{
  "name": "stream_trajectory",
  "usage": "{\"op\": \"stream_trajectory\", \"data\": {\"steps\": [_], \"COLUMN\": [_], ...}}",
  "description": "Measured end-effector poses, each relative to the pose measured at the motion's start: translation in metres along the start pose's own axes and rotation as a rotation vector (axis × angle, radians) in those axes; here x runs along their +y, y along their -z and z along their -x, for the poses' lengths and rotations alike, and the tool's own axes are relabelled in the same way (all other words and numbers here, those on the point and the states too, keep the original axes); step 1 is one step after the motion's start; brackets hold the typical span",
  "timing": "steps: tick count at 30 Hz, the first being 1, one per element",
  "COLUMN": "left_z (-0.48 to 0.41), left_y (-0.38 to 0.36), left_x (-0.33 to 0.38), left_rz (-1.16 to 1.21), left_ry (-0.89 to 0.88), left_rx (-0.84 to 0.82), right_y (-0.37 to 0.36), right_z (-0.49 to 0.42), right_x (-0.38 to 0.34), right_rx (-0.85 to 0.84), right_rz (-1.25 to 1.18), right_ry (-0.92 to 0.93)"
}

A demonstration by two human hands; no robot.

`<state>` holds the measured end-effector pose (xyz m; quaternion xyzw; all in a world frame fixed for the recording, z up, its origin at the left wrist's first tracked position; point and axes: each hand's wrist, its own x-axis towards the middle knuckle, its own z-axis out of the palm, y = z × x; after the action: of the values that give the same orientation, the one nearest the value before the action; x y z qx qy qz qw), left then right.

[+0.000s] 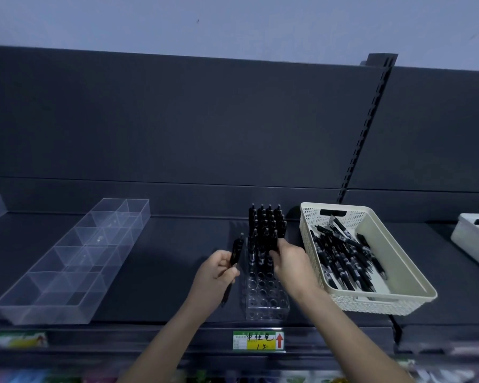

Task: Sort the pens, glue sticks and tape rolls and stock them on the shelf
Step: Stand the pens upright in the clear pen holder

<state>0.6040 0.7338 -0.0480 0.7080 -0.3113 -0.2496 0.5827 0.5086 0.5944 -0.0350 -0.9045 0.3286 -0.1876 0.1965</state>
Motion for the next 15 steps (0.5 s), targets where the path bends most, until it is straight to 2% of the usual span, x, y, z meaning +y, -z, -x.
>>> {"op": "stream_trajectory", "data": {"steps": [5,8,11,15], "left_z": [0.003,0.002,0.001,-0.001], "left_y": [-0.003,-0.006,-0.014,-0.031], "left_x": [0.008,0.011,0.016,0.020], "left_rz": [-0.047,-0.043,-0.004,0.048], "left_ry": [-0.051,-0.081,-0.116,-0.137], "left_rx": [-0.001,0.002,-0.001,-0.046], "right_y": [0.000,0.007,0.019,0.030], "right_z": [-0.001,0.006,0.014,0.021], "right_x": [0.004,0.007,0.003,-0.012], "right_rx": [0.014,0.078,0.156,-0.026], "right_rz": [-0.080,-0.147,-0.328,-0.537], "right_ry": [-0.039,-0.062,-0.051,-0.013]}}
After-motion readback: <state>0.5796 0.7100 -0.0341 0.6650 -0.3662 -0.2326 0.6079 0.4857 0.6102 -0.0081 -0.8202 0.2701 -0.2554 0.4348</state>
